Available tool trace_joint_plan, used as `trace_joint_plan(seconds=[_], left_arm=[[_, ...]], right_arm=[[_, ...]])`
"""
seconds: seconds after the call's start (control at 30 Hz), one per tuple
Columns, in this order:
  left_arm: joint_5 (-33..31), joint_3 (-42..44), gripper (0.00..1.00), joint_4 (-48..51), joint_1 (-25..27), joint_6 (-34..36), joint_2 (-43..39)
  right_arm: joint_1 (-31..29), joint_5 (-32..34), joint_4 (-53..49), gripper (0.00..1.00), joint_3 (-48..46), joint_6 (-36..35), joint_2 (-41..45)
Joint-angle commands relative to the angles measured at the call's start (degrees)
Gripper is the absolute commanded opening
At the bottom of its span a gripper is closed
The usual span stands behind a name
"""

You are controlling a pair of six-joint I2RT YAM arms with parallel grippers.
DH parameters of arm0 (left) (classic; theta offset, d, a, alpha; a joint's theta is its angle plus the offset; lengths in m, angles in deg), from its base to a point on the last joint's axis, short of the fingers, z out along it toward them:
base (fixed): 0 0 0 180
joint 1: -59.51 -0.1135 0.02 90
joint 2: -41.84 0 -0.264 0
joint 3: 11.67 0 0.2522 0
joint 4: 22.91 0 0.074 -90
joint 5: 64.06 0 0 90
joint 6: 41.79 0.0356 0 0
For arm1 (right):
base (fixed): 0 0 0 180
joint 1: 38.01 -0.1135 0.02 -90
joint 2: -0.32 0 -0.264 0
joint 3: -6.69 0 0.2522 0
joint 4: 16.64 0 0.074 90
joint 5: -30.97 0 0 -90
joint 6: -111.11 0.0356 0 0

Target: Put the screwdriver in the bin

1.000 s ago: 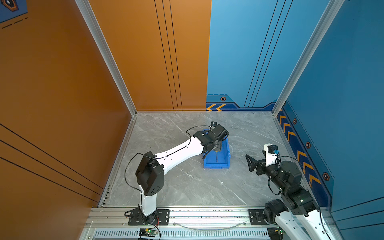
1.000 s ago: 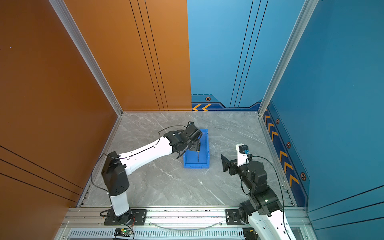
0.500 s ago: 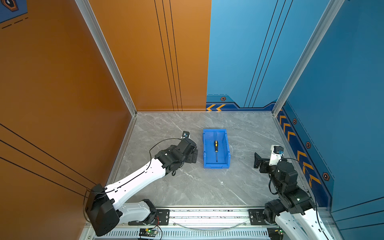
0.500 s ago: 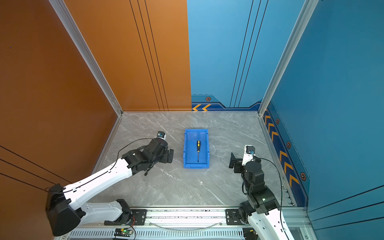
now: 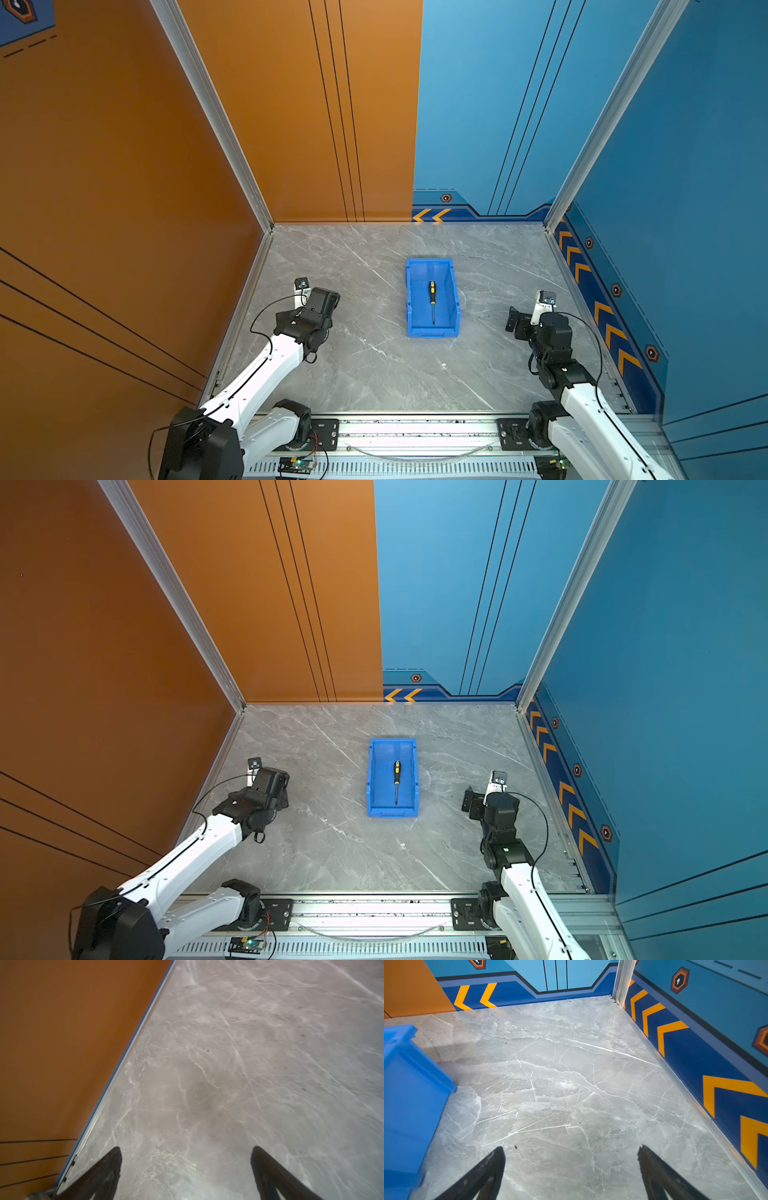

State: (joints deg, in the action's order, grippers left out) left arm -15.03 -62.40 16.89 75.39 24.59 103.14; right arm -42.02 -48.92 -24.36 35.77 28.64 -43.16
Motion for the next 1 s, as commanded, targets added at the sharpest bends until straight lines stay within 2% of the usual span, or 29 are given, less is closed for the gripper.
trace_joint_plan(seconds=[0.0, 0.1, 0.23, 0.47, 0.57, 0.7, 0.8, 0.97], left_arm=[[-1.46, 3.93, 0.98, -11.23, -2.99, 6.78, 0.48], [5.32, 9.68, 0.98, -27.40, -5.34, 14.06, 0.84], [8.45, 15.51, 0.98, -43.92, -7.13, 19.20, 2.73], [13.68, 16.75, 0.98, -55.94, -9.70, 21.71, 9.14], [15.19, 16.98, 0.98, -60.92, -10.78, 20.99, 11.36], [17.28, 16.47, 0.98, -67.40, -11.64, 20.91, 15.55], [20.38, 15.74, 0.98, -71.68, -11.51, 22.71, 19.22], [20.52, 16.50, 0.98, -79.54, -10.85, 23.77, 25.74]], right_arm=[[0.70, -1.72, 13.06, 1.00, -2.34, 0.33, -3.58], [1.61, -2.29, 20.34, 1.00, -4.09, 0.24, -7.96], [2.64, -2.74, 28.30, 1.00, -3.95, -0.52, -15.36], [4.49, -4.61, 42.92, 1.00, 0.25, -0.16, -31.50], [4.62, -5.74, 42.95, 1.00, 3.29, -1.79, -35.88], [5.07, -5.66, 48.15, 1.00, 3.70, -1.32, -41.94], [4.96, -4.59, 48.78, 1.00, 4.16, -1.06, -43.98], [3.20, -1.19, 46.53, 1.00, 5.72, -2.15, -44.75]])
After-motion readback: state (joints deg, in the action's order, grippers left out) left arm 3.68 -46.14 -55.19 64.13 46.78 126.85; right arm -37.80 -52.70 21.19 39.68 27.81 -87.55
